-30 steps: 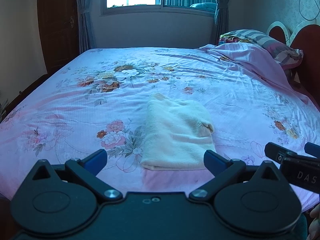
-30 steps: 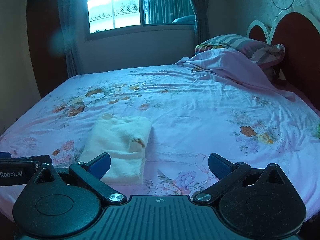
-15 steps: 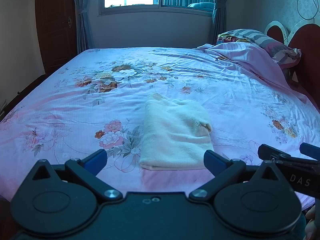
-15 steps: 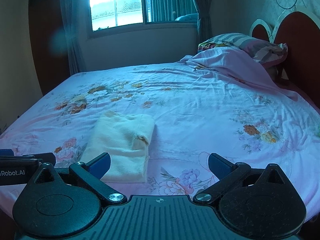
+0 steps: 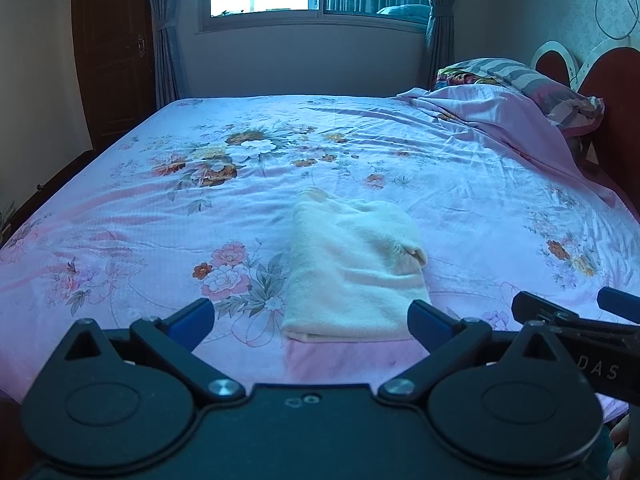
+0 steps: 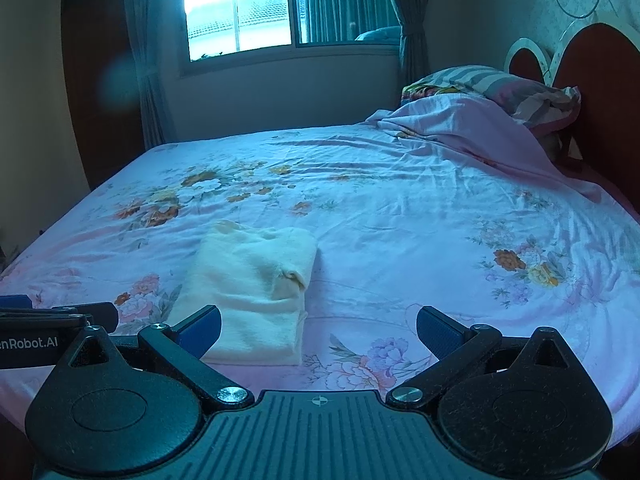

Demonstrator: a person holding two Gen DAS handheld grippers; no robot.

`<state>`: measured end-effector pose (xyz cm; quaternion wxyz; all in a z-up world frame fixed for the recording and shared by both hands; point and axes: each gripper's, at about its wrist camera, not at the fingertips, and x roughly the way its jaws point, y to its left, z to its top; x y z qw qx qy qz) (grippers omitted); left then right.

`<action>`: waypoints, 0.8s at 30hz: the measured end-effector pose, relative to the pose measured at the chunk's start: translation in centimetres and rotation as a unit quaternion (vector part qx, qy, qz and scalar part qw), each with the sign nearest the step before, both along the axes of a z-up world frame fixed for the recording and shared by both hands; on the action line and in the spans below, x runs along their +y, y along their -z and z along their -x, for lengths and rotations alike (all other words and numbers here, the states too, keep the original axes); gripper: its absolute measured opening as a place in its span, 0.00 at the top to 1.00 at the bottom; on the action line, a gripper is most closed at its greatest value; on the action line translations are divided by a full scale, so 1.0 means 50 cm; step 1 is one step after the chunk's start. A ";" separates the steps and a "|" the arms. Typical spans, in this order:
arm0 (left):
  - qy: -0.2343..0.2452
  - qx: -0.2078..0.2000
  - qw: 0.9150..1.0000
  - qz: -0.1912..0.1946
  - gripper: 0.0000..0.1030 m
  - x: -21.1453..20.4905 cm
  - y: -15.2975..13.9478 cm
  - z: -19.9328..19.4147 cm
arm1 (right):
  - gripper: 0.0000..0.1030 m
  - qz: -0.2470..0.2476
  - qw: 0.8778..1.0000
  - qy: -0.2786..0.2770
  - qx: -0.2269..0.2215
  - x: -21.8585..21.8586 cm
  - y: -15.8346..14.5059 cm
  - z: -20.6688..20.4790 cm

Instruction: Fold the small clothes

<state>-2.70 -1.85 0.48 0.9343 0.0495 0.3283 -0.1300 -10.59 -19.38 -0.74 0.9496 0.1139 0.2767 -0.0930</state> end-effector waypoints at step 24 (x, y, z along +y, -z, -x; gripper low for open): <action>0.006 -0.001 1.000 -0.005 0.02 -0.013 0.010 -0.017 | 0.00 -0.003 1.000 0.000 0.008 -0.003 0.009 -0.019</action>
